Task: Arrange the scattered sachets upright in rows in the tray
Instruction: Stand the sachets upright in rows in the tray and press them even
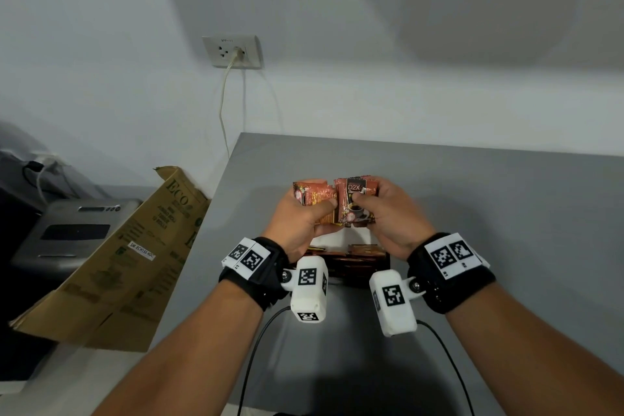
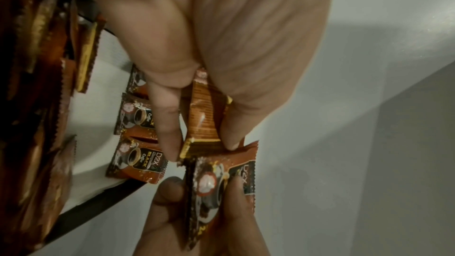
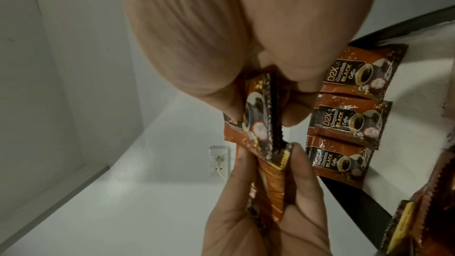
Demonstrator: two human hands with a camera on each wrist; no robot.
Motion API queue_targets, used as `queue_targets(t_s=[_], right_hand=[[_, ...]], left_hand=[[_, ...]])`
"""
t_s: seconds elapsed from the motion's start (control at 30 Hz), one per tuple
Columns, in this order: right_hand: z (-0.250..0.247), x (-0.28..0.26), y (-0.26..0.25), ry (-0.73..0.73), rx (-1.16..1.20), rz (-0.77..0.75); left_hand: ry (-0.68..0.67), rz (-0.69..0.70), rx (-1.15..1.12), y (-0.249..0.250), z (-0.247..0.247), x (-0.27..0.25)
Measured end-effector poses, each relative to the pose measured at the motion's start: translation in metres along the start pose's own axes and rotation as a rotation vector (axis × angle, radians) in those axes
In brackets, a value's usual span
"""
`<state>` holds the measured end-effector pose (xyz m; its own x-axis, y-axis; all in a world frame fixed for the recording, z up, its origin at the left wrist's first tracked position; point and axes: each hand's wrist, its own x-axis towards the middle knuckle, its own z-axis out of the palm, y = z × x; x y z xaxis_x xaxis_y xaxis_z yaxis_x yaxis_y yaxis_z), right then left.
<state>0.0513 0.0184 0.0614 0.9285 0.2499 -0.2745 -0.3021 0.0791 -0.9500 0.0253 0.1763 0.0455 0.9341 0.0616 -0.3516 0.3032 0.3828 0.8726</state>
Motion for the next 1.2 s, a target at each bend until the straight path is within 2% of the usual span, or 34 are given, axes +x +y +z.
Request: queue_targets(t_s=[0.1, 0.17, 0.23, 0.3, 0.4, 0.43, 0.5, 0.6, 0.63, 0.7, 0.83, 0.97, 1.0, 1.13, 1.2], right_hand=[[-0.002, 0.001, -0.001, 0.097, -0.043, -0.041], [-0.005, 0.001, -0.004, 0.213, -0.259, -0.152], [-0.006, -0.005, -0.008, 0.242, -0.535, -0.305], [-0.003, -0.011, -0.008, 0.125, -0.709, -0.429], [0.002, -0.019, 0.001, -0.106, -0.819, -0.458], [0.004, -0.020, 0.001, -0.148, -0.805, -0.444], [0.004, -0.019, -0.001, -0.117, -0.644, -0.381], [0.001, -0.012, -0.004, 0.104, -0.247, -0.188], [0.001, -0.009, -0.003, 0.132, -0.115, -0.099], [0.002, -0.008, -0.002, 0.083, -0.004, 0.015], [0.006, -0.008, 0.003, 0.050, -0.170, -0.024], [0.000, -0.008, -0.004, -0.014, -0.521, -0.067], [-0.001, -0.009, -0.004, -0.008, -0.544, -0.067], [0.006, -0.012, 0.000, -0.039, -0.352, -0.010], [0.005, -0.009, 0.001, -0.011, -0.165, 0.052]], left_hand=[[0.021, -0.069, 0.032, 0.003, 0.001, -0.001], [0.071, -0.190, 0.029, 0.004, -0.003, 0.001], [0.096, -0.258, -0.009, 0.003, -0.007, 0.003], [0.064, -0.250, -0.079, 0.004, -0.007, 0.003], [0.067, -0.137, -0.116, 0.009, -0.001, 0.006], [0.108, -0.081, -0.098, 0.011, -0.002, 0.008], [0.164, 0.000, -0.041, 0.011, -0.006, 0.011], [0.167, 0.066, -0.005, 0.011, -0.006, 0.009], [0.165, 0.078, -0.007, 0.011, -0.004, 0.007], [0.157, 0.106, -0.013, 0.008, -0.002, 0.006], [0.139, 0.117, 0.055, 0.004, 0.000, 0.007], [0.096, 0.139, 0.190, 0.005, -0.002, 0.006], [0.076, 0.132, 0.202, 0.005, -0.003, 0.006], [0.021, 0.064, 0.153, 0.003, -0.002, 0.005], [0.058, 0.011, 0.065, 0.003, -0.002, 0.003]])
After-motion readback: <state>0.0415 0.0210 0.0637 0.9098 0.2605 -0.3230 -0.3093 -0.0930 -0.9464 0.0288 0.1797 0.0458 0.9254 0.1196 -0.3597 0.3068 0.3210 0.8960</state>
